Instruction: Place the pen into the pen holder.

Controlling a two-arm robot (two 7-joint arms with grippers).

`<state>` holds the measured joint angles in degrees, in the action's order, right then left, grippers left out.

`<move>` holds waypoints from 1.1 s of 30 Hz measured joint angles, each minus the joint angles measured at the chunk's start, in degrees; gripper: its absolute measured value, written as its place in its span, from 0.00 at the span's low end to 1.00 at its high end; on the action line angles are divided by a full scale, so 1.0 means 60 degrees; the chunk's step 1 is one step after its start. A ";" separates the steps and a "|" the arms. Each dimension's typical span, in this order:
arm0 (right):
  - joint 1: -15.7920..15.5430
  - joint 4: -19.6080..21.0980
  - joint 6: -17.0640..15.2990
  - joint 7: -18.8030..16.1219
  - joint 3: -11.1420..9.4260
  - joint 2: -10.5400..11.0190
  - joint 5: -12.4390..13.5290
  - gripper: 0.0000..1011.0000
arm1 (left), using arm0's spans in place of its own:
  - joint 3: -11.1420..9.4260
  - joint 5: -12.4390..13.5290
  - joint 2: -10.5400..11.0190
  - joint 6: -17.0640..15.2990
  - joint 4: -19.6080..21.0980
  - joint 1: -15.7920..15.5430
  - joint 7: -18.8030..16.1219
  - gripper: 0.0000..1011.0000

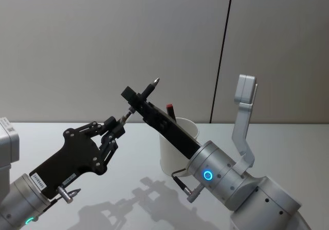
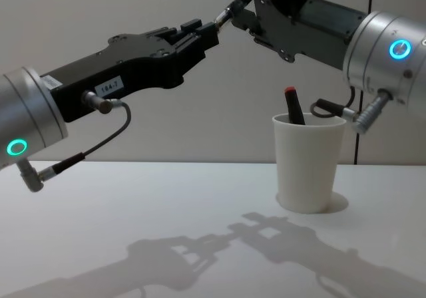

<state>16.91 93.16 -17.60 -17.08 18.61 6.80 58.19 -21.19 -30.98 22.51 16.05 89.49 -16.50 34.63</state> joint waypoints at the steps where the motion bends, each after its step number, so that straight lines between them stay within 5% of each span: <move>1: 0.0001 -0.0001 0.0001 0.0000 0.0001 0.0001 0.0000 0.55 | 0.0000 0.0000 -0.0001 0.0000 -0.0001 0.0000 0.0000 0.18; 13: 0.0008 -0.0002 0.0016 0.0002 0.0013 0.0005 0.0002 0.17 | -0.0001 0.0002 0.0000 -0.0002 0.0000 0.0001 0.0000 0.18; 33: 0.0007 -0.0002 0.0018 0.0006 0.0012 0.0011 0.0002 0.16 | -0.0001 0.0002 -0.0001 -0.0002 0.0001 0.0001 0.0000 0.18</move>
<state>16.95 93.15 -17.49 -17.05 18.69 6.86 58.20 -21.20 -30.97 22.50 16.03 89.50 -16.49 34.63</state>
